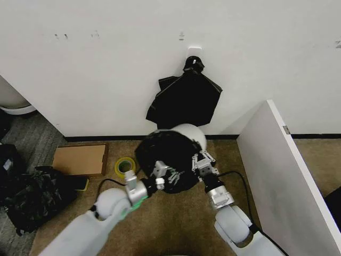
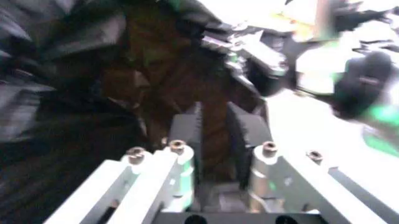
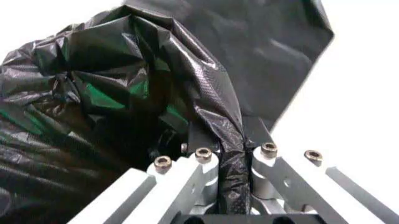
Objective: Place the garbage bag over the trash bin.
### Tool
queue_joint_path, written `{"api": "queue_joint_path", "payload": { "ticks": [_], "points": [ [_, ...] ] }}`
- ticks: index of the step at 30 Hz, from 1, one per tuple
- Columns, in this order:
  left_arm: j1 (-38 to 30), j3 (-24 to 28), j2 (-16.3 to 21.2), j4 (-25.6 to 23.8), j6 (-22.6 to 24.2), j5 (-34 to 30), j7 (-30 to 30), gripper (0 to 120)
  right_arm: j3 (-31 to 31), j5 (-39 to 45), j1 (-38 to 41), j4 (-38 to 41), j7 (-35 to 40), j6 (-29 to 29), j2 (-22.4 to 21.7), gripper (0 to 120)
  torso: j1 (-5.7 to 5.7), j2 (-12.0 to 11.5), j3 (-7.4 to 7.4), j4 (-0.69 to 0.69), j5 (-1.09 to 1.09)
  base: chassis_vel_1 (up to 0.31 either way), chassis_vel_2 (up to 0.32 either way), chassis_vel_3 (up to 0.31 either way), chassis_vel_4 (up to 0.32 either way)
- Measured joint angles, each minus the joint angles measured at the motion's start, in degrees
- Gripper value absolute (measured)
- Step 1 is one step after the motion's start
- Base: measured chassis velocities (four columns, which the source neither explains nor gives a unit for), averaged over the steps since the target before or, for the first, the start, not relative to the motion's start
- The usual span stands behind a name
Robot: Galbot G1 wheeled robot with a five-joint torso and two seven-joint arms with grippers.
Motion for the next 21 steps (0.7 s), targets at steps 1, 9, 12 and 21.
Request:
{"api": "queue_joint_path", "payload": {
  "ticks": [1,9,12,21],
  "points": [
    [0.24,-0.39,0.43,0.05,-0.69,-0.15,2.54,25,0.19,-0.08,-0.44,0.41,0.65,-0.98,-0.05,1,0.00,0.00,0.00,-0.02,0.00,0.000,0.000,0.000,0.000],
    [1.08,-10.91,2.79,3.79,-5.19,-0.89,18.20,51,0.39,0.61,-3.38,3.97,4.12,-6.09,-0.87,1,0.00,0.00,0.00,-0.03,-0.01,0.000,0.000,0.000,0.000],
    [0.63,-16.00,2.57,7.35,-7.89,-0.64,16.01,66,0.24,3.56,-5.09,6.71,4.06,-5.88,-1.47,1,0.00,0.00,0.00,-0.05,-0.01,0.000,0.000,0.000,0.000],
    [8.52,-23.16,0.05,12.06,-12.38,3.28,28.84,97,0.38,20.86,-5.21,10.33,6.26,-6.77,-2.60,1,0.00,0.00,0.00,-0.03,-0.02,0.000,0.000,0.000,0.000]
  ]
}}
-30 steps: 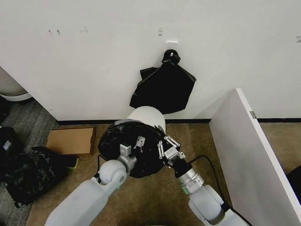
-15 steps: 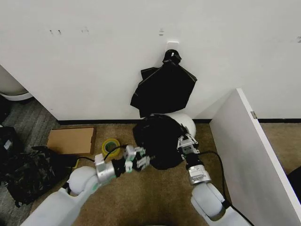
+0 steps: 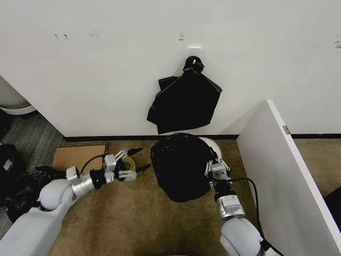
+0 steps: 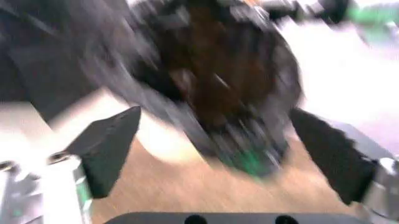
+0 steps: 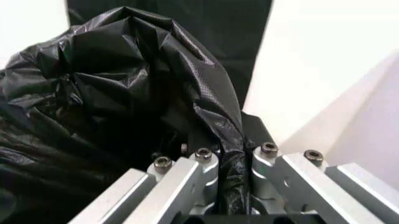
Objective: Place the garbage bag over the trash bin.
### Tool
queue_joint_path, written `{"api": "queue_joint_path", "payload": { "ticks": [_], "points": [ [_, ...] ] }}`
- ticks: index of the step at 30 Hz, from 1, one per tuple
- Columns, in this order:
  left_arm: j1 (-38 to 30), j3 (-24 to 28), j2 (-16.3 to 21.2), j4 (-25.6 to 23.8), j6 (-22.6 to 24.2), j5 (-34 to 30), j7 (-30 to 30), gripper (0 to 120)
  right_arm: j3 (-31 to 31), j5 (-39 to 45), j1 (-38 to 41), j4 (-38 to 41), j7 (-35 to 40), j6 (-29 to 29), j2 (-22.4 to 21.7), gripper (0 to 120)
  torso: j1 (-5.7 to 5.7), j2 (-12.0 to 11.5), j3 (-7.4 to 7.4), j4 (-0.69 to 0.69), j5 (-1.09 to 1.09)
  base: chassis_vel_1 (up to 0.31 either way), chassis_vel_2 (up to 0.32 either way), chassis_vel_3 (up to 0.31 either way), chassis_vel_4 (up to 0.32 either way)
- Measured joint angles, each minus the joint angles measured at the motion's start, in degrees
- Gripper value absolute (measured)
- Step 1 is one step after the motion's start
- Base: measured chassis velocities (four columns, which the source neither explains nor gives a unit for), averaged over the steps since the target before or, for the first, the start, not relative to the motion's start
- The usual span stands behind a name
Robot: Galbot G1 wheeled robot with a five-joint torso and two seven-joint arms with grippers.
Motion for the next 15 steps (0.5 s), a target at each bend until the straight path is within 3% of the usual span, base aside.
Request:
{"api": "queue_joint_path", "payload": {
  "ticks": [4,7,15],
  "points": [
    [5.29,-0.97,-1.95,0.61,-2.55,0.66,-0.79,100,0.07,7.94,0.21,2.47,1.80,-2.48,0.06,1,0.00,0.00,0.00,0.01,0.02,0.000,0.000,0.000,0.000],
    [8.62,0.62,-3.74,0.19,-5.49,0.50,-4.97,100,-0.22,14.41,0.18,5.05,3.24,-5.10,0.37,1,0.00,0.00,0.00,0.00,0.04,0.000,0.000,0.000,0.000],
    [8.15,2.65,-4.05,-1.57,-4.57,-3.23,-5.23,92,-0.42,17.99,-0.11,8.27,3.98,-7.80,0.29,1,0.00,0.00,0.00,-0.03,0.04,0.000,0.000,0.000,0.000]
  ]
}}
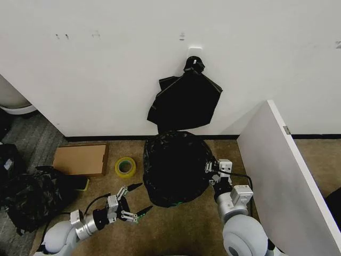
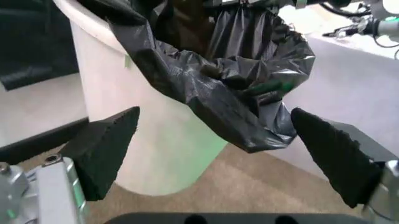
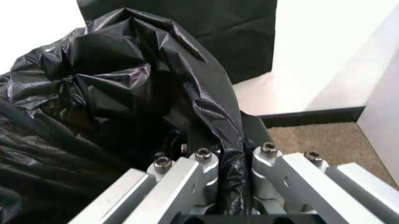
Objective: Place the garbage bag over the trash bin.
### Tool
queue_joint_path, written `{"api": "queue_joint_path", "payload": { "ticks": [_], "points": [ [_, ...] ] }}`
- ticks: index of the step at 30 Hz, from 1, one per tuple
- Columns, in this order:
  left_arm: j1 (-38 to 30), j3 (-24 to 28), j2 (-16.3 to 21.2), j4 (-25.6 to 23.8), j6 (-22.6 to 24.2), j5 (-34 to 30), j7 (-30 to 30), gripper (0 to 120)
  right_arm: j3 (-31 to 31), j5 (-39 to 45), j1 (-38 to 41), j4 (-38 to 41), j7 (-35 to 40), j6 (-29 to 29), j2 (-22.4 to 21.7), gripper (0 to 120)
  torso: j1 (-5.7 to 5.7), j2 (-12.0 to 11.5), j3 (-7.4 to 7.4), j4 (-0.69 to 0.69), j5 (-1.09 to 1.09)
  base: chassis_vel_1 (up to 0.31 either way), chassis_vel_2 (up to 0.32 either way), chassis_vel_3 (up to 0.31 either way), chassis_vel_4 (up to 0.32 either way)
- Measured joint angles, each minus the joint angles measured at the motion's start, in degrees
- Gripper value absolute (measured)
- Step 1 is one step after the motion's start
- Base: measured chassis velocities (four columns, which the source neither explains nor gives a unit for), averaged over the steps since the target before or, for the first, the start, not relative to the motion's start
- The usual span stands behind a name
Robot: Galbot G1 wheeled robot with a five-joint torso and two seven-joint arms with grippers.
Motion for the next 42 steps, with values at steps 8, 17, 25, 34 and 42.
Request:
{"api": "queue_joint_path", "payload": {
  "ticks": [8,17,25,34,42],
  "points": [
    [-0.64,0.66,0.04,-0.34,3.25,-2.83,0.25,63,0.22,-0.36,-1.06,1.49,-0.33,-0.15,-0.24,1,0.00,0.00,0.00,0.02,-0.01,0.000,0.000,0.000,0.000],
    [-0.97,1.50,-0.31,0.10,4.05,-2.85,0.19,30,0.16,-0.71,-1.25,2.05,-0.64,-0.33,-0.13,1,0.00,0.00,0.00,0.02,-0.01,0.000,0.000,0.000,0.000],
    [-1.26,1.03,-0.32,1.46,4.03,-1.87,-0.40,0,0.12,-0.64,-1.11,2.15,-0.66,-0.60,-0.21,1,0.01,0.00,0.00,0.02,-0.01,0.000,0.000,0.000,0.000],
    [-1.35,2.35,-1.25,2.79,4.42,1.81,-7.25,0,-0.21,5.19,-1.59,5.27,0.80,-3.71,-0.18,1,0.01,0.00,0.00,0.02,-0.01,0.000,0.000,0.000,0.000],
    [-1.65,2.03,-1.49,3.49,3.10,1.84,-5.32,0,-0.02,6.69,-2.34,6.43,0.89,-4.97,-0.37,1,0.01,0.00,0.00,0.01,-0.01,0.000,0.000,0.000,0.000]
  ]
}}
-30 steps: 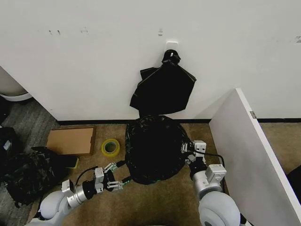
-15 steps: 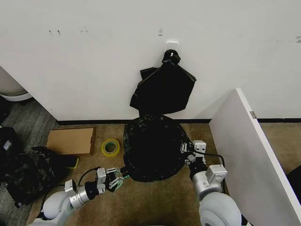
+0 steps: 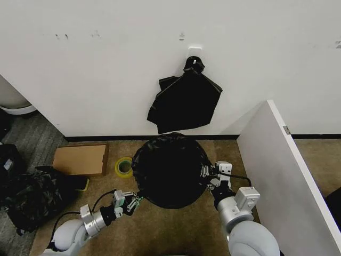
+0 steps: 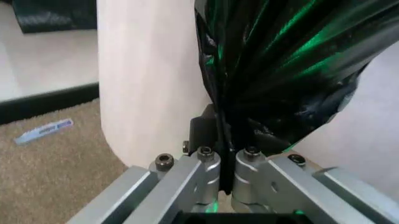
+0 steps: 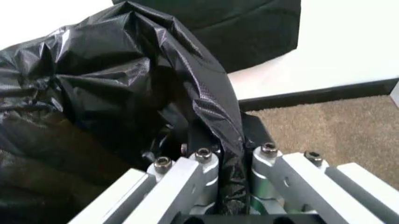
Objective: Place the garbage bag over the trash bin.
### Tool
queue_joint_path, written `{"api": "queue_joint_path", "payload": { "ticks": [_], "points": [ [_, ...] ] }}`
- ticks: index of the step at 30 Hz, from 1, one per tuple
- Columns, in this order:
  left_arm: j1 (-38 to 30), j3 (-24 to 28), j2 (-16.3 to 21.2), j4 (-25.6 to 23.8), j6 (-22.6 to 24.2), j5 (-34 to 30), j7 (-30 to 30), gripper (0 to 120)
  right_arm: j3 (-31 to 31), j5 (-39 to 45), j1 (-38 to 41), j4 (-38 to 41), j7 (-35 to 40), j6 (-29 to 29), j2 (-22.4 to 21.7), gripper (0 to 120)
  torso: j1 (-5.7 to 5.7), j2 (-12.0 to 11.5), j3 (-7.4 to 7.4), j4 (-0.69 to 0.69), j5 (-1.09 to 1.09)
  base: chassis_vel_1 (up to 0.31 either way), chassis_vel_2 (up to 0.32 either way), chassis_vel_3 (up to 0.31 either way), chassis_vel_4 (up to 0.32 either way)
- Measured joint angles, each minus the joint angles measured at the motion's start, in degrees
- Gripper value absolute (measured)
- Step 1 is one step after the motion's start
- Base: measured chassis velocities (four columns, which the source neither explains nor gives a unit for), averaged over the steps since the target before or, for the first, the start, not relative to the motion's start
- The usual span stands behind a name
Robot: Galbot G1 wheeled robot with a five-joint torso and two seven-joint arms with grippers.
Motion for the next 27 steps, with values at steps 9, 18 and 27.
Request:
{"api": "queue_joint_path", "payload": {
  "ticks": [9,18,27],
  "points": [
    [-4.45,-12.25,1.36,6.52,-1.17,-0.33,11.19,30,0.92,-13.19,-0.55,-8.07,-11.13,13.31,-0.91,1,0.00,0.00,0.00,0.00,-0.01,0.000,0.000,0.000,0.000],
    [-5.17,-19.57,4.85,9.35,7.53,-20.53,18.58,66,-0.48,-33.09,-1.40,-20.02,-22.47,36.02,0.40,1,0.00,0.00,0.00,0.01,0.01,0.000,0.000,0.000,0.000],
    [-5.97,-13.90,2.10,1.75,13.41,-24.79,18.44,93,-0.22,-37.03,-1.65,-22.21,-28.45,44.70,0.66,1,0.00,0.00,0.00,0.00,0.02,0.000,0.000,0.000,0.000]
  ]
}}
